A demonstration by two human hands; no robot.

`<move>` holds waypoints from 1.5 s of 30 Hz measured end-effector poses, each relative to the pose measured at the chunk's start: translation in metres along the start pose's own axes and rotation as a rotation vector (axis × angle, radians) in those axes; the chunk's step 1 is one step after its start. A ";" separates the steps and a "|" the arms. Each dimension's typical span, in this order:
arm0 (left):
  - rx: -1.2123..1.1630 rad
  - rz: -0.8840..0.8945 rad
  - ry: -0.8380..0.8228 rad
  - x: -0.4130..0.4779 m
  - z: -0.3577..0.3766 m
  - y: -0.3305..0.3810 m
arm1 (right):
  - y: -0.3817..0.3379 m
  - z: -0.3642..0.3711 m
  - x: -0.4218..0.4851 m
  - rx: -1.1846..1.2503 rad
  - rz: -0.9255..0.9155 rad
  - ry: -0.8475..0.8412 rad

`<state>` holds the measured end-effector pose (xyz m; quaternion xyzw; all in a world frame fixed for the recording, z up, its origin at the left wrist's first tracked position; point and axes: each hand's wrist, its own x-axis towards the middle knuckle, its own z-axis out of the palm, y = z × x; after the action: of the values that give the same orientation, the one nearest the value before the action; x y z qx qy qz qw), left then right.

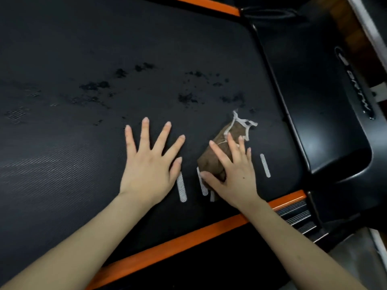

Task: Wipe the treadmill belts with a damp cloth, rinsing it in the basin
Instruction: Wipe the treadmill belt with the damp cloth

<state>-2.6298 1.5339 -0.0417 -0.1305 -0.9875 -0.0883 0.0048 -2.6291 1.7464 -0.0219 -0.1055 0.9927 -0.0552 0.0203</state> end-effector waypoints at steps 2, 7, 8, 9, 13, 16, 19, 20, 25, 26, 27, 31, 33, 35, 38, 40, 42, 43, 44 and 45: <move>0.004 0.009 0.046 -0.001 0.003 -0.001 | 0.002 0.004 0.002 0.000 -0.036 0.052; 0.023 0.014 0.117 -0.001 0.010 -0.004 | 0.010 0.007 0.013 0.037 -0.111 0.173; 0.030 0.012 0.128 -0.001 0.010 -0.005 | 0.013 0.006 0.017 0.032 -0.130 0.176; 0.033 0.007 0.136 0.000 0.011 -0.005 | 0.015 0.004 0.021 0.023 -0.148 0.185; 0.026 -0.016 0.141 0.000 0.010 -0.006 | 0.022 -0.001 0.030 -0.011 -0.167 0.239; 0.024 -0.043 0.113 0.001 0.006 -0.004 | 0.054 -0.012 0.023 -0.086 -0.016 0.217; 0.052 -0.054 0.090 0.007 0.001 0.002 | 0.116 -0.023 0.005 -0.164 0.142 0.258; 0.064 -0.049 0.095 0.011 -0.001 0.005 | 0.133 -0.023 0.002 -0.172 0.186 0.248; 0.088 -0.048 0.073 0.041 -0.010 0.031 | 0.156 -0.022 0.000 -0.025 0.221 0.074; 0.079 -0.052 0.066 0.048 -0.010 0.037 | 0.155 -0.024 -0.003 0.009 0.212 0.033; 0.065 -0.047 0.064 0.056 -0.011 0.042 | 0.154 -0.026 -0.005 0.018 0.202 0.005; 0.042 -0.001 0.049 0.086 -0.008 0.058 | 0.156 -0.027 0.010 -0.019 0.136 0.057; 0.048 0.005 0.040 0.102 -0.007 0.060 | 0.161 -0.025 0.027 -0.024 0.129 0.092; 0.039 -0.006 0.043 0.116 -0.007 0.058 | 0.169 -0.024 0.043 -0.018 0.120 0.094; -0.003 -0.031 0.064 0.134 -0.008 0.051 | 0.183 -0.024 0.070 -0.004 0.030 0.097; -0.026 -0.047 0.084 0.143 -0.009 0.047 | 0.186 -0.028 0.097 0.010 -0.019 0.086; -0.036 -0.065 0.103 0.150 -0.008 0.044 | 0.184 -0.031 0.118 0.026 -0.033 0.078; -0.040 -0.075 0.111 0.153 -0.008 0.044 | 0.181 -0.032 0.121 0.038 -0.029 0.080; -0.043 -0.080 0.109 0.155 -0.007 0.044 | 0.181 -0.033 0.114 0.049 -0.020 0.087; -0.045 -0.085 0.100 0.156 -0.005 0.044 | 0.181 -0.034 0.099 0.055 -0.016 0.087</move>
<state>-2.7697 1.6148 -0.0238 -0.0840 -0.9884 -0.1172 0.0476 -2.7648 1.9053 -0.0116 -0.1101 0.9899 -0.0874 -0.0205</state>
